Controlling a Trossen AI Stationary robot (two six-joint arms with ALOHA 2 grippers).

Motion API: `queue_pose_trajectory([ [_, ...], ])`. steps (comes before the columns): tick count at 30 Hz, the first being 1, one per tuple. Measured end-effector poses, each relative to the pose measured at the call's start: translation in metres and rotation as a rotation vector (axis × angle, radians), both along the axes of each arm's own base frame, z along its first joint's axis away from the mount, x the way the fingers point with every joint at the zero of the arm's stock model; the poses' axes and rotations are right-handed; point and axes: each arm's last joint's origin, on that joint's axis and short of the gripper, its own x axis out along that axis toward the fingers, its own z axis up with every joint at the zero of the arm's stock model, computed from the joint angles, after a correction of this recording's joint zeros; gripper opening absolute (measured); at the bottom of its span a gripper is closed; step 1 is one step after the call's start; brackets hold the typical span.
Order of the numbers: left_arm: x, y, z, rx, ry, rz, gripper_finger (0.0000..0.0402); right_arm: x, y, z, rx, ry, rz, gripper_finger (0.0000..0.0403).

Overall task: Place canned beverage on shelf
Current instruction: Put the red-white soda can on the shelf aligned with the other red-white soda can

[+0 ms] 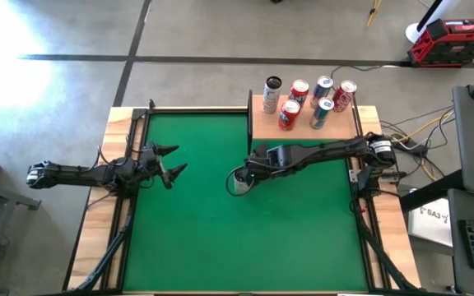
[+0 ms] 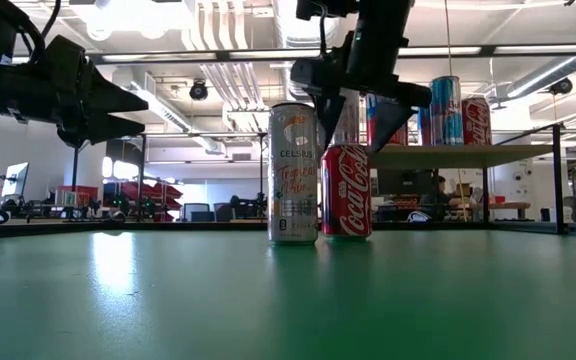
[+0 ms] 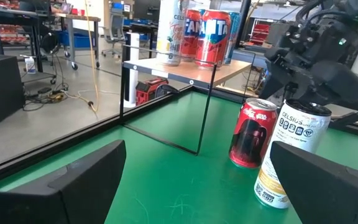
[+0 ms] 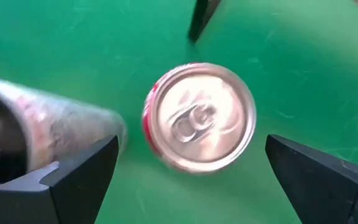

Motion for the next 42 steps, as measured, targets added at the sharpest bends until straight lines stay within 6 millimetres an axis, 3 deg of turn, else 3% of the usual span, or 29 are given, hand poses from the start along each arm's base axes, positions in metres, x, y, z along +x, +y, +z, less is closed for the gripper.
queue_pose_trajectory([
  [14,0.0,0.0,0.0,0.0,0.005,0.0,0.0384,0.011,-0.013,-0.013,0.054,-0.096,-0.262,0.04],
  [24,0.001,0.0,-0.001,0.0,0.012,0.0,0.0384,0.009,-0.032,-0.014,0.193,-0.089,-0.318,0.04],
  [33,0.001,0.0,-0.001,0.0,0.013,0.0,0.0384,0.01,-0.036,-0.015,0.214,-0.108,-0.348,0.0398],
  [37,0.001,0.0,-0.001,0.0,0.013,0.0,0.0384,0.01,-0.037,-0.015,0.203,-0.119,-0.379,0.0369],
  [42,0.001,0.0,-0.001,0.0,0.014,0.0,0.0384,0.009,-0.037,-0.016,0.209,-0.116,-0.426,0.0294],
])
